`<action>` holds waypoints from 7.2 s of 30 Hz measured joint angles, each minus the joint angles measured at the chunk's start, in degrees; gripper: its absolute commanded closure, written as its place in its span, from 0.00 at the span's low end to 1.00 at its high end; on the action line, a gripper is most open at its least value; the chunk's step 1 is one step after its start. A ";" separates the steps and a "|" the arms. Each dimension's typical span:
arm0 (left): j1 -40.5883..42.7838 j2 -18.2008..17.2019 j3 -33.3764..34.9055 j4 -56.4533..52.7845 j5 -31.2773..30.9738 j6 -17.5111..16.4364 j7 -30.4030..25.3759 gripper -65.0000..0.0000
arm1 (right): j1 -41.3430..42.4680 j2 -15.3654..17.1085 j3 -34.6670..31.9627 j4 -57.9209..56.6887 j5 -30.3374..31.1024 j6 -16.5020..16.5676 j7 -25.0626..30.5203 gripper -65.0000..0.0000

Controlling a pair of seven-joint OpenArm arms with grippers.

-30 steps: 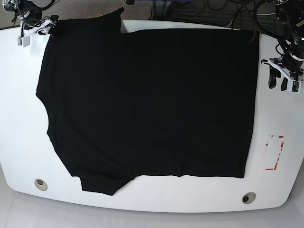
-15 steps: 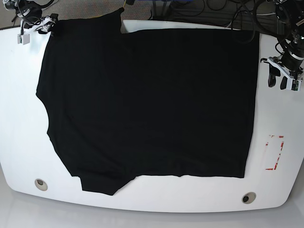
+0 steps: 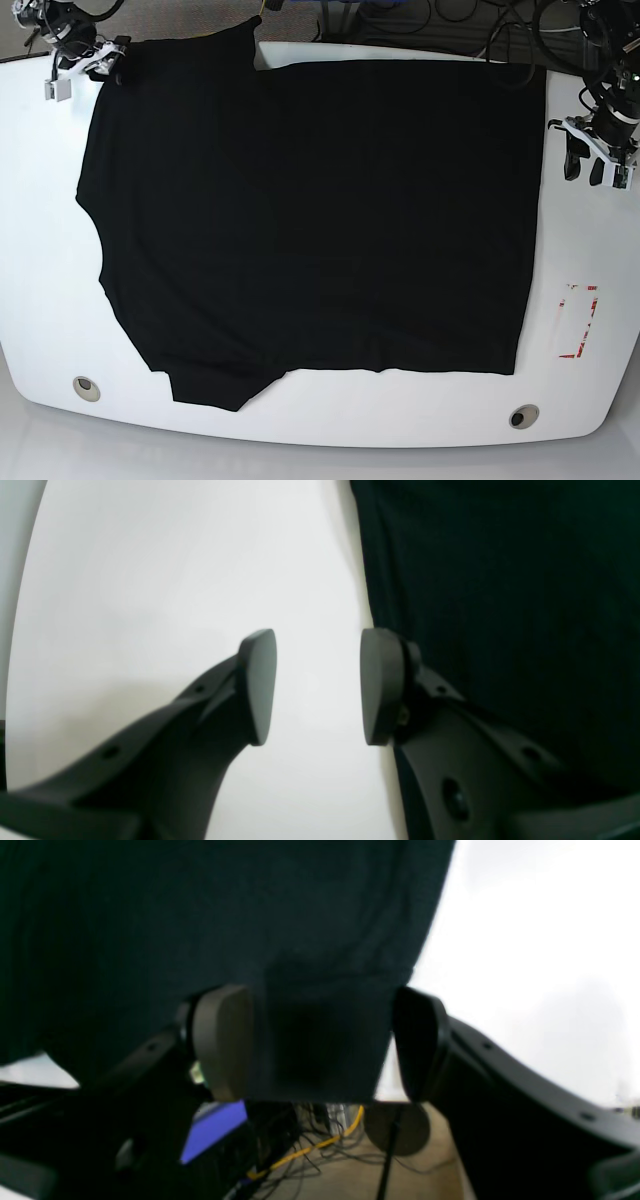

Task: Layout the t-shirt on the table in an organized manner, then fold the t-shirt properly
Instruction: 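Pull the collar-end corners outward with both grippers to stretch the shirt, then hold the collar-end corners with both grippers and adjust the shirt's position, then pull the held collar-end corners with both grippers to tension the shirt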

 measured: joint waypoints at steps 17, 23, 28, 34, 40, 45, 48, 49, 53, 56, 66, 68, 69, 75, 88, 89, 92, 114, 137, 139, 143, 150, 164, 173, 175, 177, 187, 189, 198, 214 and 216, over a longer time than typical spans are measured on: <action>1.81 0.00 -0.13 0.04 0.02 0.02 0.04 0.61 | -1.40 -2.01 -1.81 1.99 0.57 -0.02 -0.39 0.69; 2.64 0.00 -1.66 0.04 0.00 -0.11 -0.02 0.61 | -1.49 -2.32 -1.86 1.88 0.20 -0.20 -1.18 0.84; 4.39 -0.02 -2.25 0.04 0.02 0.04 -0.09 0.61 | -1.40 -2.29 -1.92 1.86 -0.37 -0.26 -1.46 1.00; 7.65 0.37 -4.28 0.04 -0.61 -0.24 -0.20 0.61 | -1.38 -2.29 -1.95 1.66 -0.33 -0.37 -1.66 1.00; 9.68 0.81 -5.09 0.04 -0.26 0.20 -0.04 0.61 | -1.38 -2.29 -1.97 1.66 -0.35 -0.39 -1.62 1.00; 11.17 1.79 -4.72 0.04 -0.59 -0.13 -0.17 0.61 | -1.38 -2.27 -1.97 1.64 -0.28 -0.35 -1.66 1.00; 11.89 2.21 -4.76 0.04 -1.20 -0.13 -0.11 0.61 | -1.38 -2.29 -1.97 1.64 -0.31 -0.37 -1.70 1.00; 12.11 2.43 -4.81 0.04 -1.70 0.11 0.00 0.61 | -1.38 -2.29 -1.97 1.66 -0.31 -0.37 -1.66 1.00; 13.88 2.54 -4.59 0.07 -4.61 0.00 0.02 0.61 | -1.38 -2.32 -1.97 1.66 -0.33 -0.37 -1.64 1.00; 15.43 2.64 -4.09 0.13 -6.27 0.07 1.68 0.61 | -1.38 -2.29 -2.12 1.66 -0.31 -0.37 -1.68 1.00; 18.56 2.64 -3.67 0.13 -8.61 0.02 2.43 0.60 | -1.31 -2.29 -4.00 1.68 0.31 -0.24 -1.60 1.00; 18.69 2.71 -3.67 0.13 -8.61 0.04 2.40 0.60 | -1.31 -2.32 -4.02 1.66 0.50 -0.24 -1.57 1.00; 18.71 2.69 -3.67 0.13 -8.61 0.02 2.43 0.60 | -1.31 -2.32 -4.02 1.66 0.48 -0.26 -1.55 1.00; 18.71 2.67 -3.67 0.15 -8.63 0.04 2.56 0.58 | -1.31 -2.32 -4.02 1.66 0.48 -0.24 -1.57 1.00; 18.53 2.51 -1.88 0.15 -8.96 0.04 6.84 0.40 | -1.33 -2.29 -4.02 1.66 0.50 -0.24 -1.57 1.00; 18.58 2.43 -1.40 0.15 -8.83 0.07 6.86 0.40 | -1.31 -2.32 -4.02 1.66 0.50 -0.24 -1.57 1.00; 18.58 2.38 -0.17 0.15 -8.72 0.07 7.13 0.40 | -1.31 -2.32 -4.02 1.66 0.48 -0.24 -1.57 1.00; 18.34 2.05 5.29 0.20 -8.98 0.09 6.21 0.40 | -1.33 -2.27 -4.09 1.62 0.50 -0.17 -1.60 1.00; 16.87 2.08 9.16 0.79 -5.22 0.09 4.92 0.50 | -1.36 -2.25 -4.09 1.60 0.52 -0.13 -1.62 1.00; 16.46 2.25 9.44 0.79 -5.05 0.13 4.92 0.57 | -1.33 -2.25 -4.09 1.60 0.50 -0.13 -1.60 1.00; 16.46 2.58 9.62 0.79 -5.09 0.46 4.66 0.67 | -1.33 -2.25 -4.09 1.60 0.50 -0.17 -1.57 1.00; 16.13 2.78 9.79 0.79 -5.09 0.42 4.76 0.71 | -1.36 -2.25 -4.09 1.60 0.50 -0.15 -1.60 1.00; 15.52 2.86 9.79 0.55 -5.07 0.24 4.94 1.00 | -1.33 -2.25 -4.07 1.60 0.50 -0.15 -1.60 1.00; 13.97 2.97 9.81 0.44 -4.83 0.02 6.03 1.00 | -0.94 -2.27 -3.96 1.62 0.50 -0.13 -1.97 1.00; 13.90 3.04 9.81 0.44 -4.85 0.02 6.01 1.00 | -0.85 -2.25 -3.93 1.79 0.50 -0.04 -2.54 1.00; 13.94 3.06 9.70 0.46 -4.90 0.02 6.01 1.00 | -0.87 -2.27 -3.82 2.51 0.48 -0.11 -2.71 1.00; 11.06 3.37 5.97 0.61 -5.31 0.09 7.61 1.00 | -1.05 -2.58 -2.54 6.01 2.86 -1.86 -6.91 1.00; 10.16 3.37 6.03 1.29 -6.23 0.07 7.48 1.00 | -0.87 -2.60 -2.56 6.71 2.86 -2.05 -7.02 1.00; 7.15 3.50 6.16 3.32 -6.99 0.04 7.65 1.00 | 0.85 -2.62 -2.58 8.00 5.38 -2.16 -7.02 1.00; -2.84 3.61 9.57 3.19 -6.40 0.02 7.96 1.00 | 7.72 -0.96 -2.60 7.96 12.41 -7.85 -7.61 1.00; -4.24 3.56 9.62 2.97 -6.40 0.04 8.33 1.00 | 8.72 -0.98 -2.60 7.93 12.41 -8.35 -7.63 1.00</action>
